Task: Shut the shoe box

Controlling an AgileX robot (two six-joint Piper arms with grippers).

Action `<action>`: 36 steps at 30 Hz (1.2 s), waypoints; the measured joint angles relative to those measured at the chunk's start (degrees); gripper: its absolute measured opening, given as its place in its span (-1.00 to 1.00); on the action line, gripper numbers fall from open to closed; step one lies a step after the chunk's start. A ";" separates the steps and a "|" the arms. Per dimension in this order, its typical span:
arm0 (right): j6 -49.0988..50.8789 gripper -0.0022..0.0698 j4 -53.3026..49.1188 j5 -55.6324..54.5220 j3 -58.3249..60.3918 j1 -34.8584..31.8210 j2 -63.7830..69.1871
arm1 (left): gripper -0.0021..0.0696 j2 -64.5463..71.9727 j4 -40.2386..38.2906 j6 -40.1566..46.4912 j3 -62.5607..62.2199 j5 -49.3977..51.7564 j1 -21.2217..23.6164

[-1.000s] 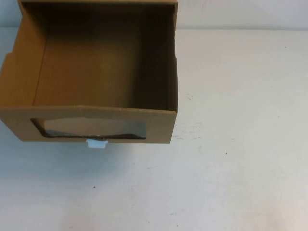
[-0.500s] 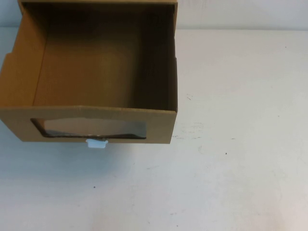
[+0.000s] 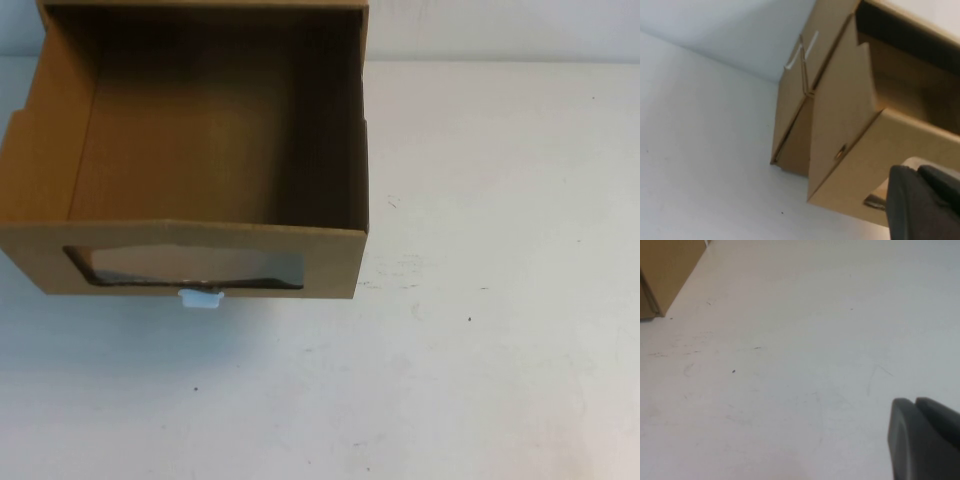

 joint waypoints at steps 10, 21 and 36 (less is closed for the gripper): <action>0.00 -0.97 0.00 0.00 0.00 0.00 0.00 | -0.96 36.26 -4.03 21.95 -42.12 23.51 0.00; -0.06 -0.97 0.00 0.00 0.00 0.00 0.00 | -0.96 73.85 -15.66 36.04 -81.97 34.17 0.02; -0.06 -0.97 0.00 0.00 0.00 0.00 0.00 | -0.96 97.69 -18.65 41.89 -100.32 37.78 -2.25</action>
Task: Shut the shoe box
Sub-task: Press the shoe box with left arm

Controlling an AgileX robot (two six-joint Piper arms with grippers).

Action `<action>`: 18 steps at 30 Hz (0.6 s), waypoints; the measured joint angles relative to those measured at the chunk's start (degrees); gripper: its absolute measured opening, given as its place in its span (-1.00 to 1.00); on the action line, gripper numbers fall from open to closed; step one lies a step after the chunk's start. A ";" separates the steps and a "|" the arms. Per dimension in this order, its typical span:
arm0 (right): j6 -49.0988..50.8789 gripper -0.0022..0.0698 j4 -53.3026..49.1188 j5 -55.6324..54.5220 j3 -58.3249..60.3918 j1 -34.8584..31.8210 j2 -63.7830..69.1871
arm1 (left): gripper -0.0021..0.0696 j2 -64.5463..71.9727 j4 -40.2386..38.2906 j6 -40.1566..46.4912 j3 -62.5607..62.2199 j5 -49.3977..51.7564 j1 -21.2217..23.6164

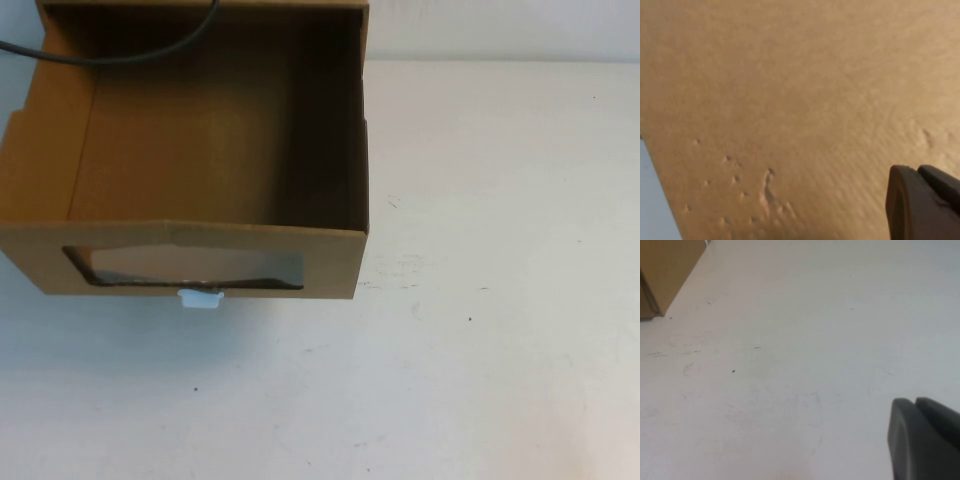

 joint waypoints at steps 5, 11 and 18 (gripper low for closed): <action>0.00 -0.97 0.00 0.00 0.00 0.00 0.00 | -0.96 2.09 0.00 0.37 0.00 -0.64 0.00; 0.00 -0.97 5.88 -1.88 0.00 0.00 0.00 | -0.96 2.94 -0.13 0.58 -0.15 -1.41 0.00; 0.00 -0.97 29.82 -10.23 0.00 0.00 0.00 | -0.96 3.17 -0.54 0.58 -0.29 -1.51 0.00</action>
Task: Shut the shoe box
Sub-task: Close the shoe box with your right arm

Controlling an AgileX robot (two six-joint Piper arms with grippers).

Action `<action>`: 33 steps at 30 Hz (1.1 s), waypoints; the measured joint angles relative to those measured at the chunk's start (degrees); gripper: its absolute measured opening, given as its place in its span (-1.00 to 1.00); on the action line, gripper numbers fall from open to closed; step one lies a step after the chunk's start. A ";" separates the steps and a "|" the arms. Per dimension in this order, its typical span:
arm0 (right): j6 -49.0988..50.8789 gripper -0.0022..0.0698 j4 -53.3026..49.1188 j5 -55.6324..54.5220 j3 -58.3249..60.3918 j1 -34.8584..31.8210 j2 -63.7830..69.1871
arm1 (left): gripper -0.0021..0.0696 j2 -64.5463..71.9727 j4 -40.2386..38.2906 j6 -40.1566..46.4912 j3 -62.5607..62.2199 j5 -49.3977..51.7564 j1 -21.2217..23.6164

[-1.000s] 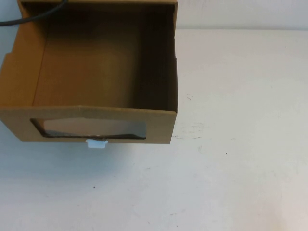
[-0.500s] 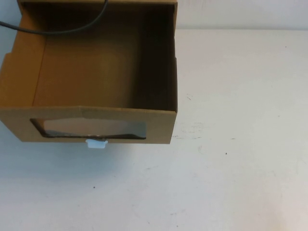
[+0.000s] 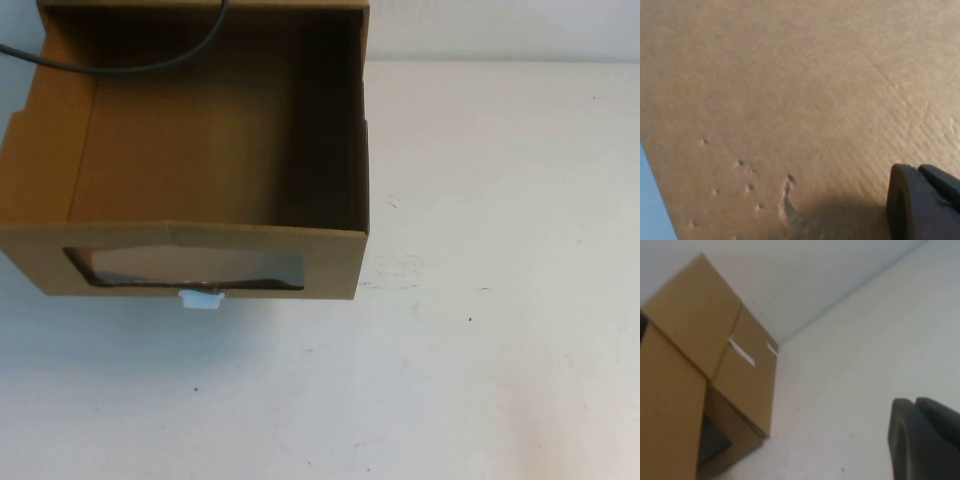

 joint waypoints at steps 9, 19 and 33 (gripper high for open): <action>-0.83 -0.97 10.78 3.75 -5.32 0.00 1.14 | -0.96 0.09 -0.05 0.07 -0.14 0.00 0.00; -1.18 -0.97 -8.16 48.88 -34.22 0.00 30.73 | -0.96 0.09 -0.05 -0.12 -0.14 0.00 -0.13; -0.75 -0.97 -16.08 56.55 -57.49 12.55 56.57 | -0.96 0.09 -0.05 -0.52 -0.14 0.11 -0.30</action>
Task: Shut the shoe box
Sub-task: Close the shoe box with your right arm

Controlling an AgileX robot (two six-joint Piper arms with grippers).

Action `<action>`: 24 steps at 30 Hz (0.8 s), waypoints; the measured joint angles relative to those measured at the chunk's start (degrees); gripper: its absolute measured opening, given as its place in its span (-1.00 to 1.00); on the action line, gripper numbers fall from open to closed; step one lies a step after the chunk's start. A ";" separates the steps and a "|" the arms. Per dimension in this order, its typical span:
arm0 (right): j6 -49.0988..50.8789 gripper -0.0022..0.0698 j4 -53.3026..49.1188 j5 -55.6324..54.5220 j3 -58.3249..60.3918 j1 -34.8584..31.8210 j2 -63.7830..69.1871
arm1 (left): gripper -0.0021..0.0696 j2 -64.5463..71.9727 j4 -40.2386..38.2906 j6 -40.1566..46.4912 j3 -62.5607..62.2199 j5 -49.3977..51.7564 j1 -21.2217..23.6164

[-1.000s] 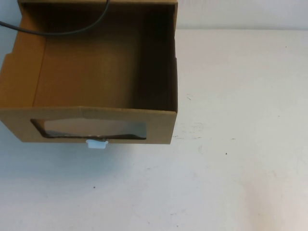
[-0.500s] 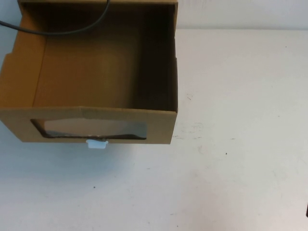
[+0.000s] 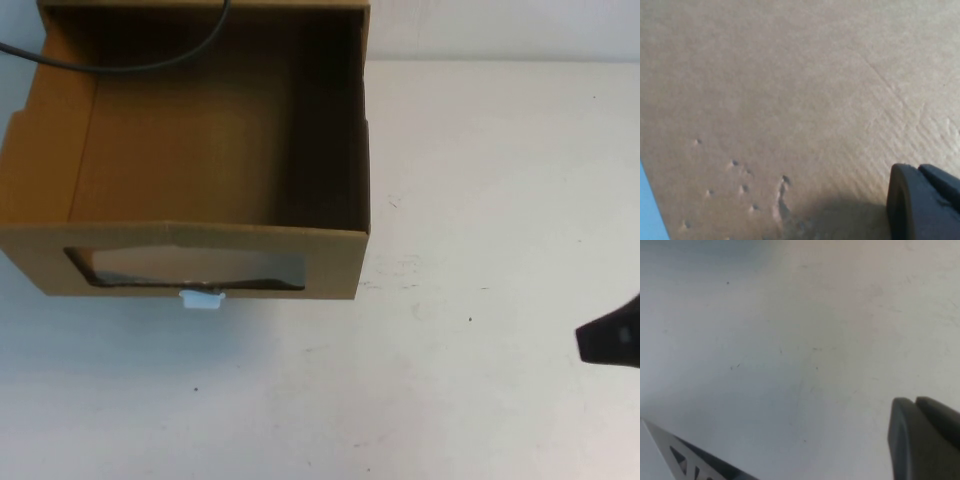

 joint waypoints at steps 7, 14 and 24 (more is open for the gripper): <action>14.35 -0.97 -13.98 -5.43 -7.31 24.31 9.44 | -0.96 0.00 0.00 -0.13 0.00 0.00 0.00; 29.25 -0.97 -31.96 -17.73 -10.49 45.95 19.11 | -0.96 0.00 0.00 -0.24 0.00 0.00 0.00; 61.68 -0.97 -68.80 -43.91 -10.62 53.58 25.65 | -0.96 0.00 0.00 -0.24 0.00 0.09 0.00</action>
